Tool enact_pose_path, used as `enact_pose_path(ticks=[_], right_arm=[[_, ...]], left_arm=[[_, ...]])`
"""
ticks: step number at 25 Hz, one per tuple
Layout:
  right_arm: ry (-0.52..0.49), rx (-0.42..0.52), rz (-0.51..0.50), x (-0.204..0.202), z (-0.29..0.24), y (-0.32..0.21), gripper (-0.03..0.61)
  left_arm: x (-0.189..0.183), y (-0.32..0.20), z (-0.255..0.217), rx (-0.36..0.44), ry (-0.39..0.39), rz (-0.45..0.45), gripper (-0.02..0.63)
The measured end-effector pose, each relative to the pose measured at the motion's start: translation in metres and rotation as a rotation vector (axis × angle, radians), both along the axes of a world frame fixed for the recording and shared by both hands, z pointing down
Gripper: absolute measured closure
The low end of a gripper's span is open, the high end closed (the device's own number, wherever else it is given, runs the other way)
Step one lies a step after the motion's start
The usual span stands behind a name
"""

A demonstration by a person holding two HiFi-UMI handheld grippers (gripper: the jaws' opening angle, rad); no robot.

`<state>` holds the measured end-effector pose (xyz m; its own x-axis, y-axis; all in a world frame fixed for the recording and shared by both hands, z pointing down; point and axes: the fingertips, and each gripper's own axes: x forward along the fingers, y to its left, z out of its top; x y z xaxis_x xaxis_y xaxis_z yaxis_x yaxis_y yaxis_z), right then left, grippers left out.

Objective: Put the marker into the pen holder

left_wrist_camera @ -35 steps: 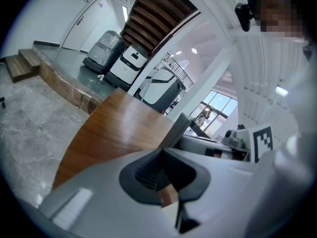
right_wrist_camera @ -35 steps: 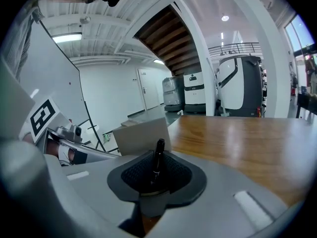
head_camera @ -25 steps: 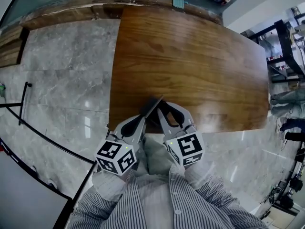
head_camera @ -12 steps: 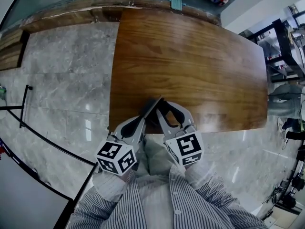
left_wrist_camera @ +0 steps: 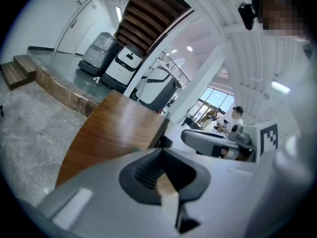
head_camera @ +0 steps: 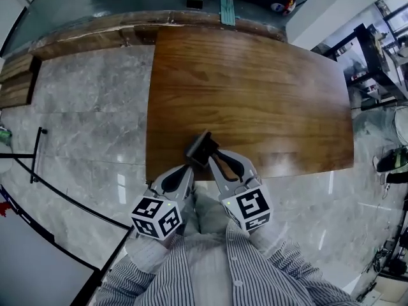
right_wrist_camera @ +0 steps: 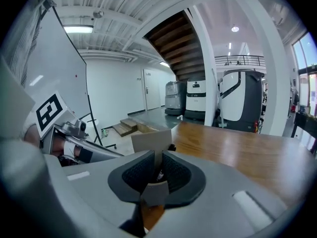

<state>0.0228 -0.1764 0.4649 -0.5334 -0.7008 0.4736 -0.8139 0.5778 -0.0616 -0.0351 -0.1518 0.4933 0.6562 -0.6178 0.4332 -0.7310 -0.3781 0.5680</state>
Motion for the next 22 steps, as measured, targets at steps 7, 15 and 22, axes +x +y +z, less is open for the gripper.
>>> enact_pose_path(ticks=[7, 15, 22], right_arm=[[-0.039, 0.002, 0.005, 0.005, -0.014, 0.029, 0.576], [-0.155, -0.027, 0.017, 0.010, -0.030, 0.037, 0.578], [-0.161, -0.029, -0.039, 0.003, -0.035, 0.044, 0.578]], left_arm=[[0.017, 0.015, -0.023, 0.066, -0.031, 0.058, 0.606], [0.029, 0.022, -0.039, 0.119, -0.075, 0.086, 0.606], [0.032, 0.023, -0.047, 0.147, -0.080, 0.087, 0.606]])
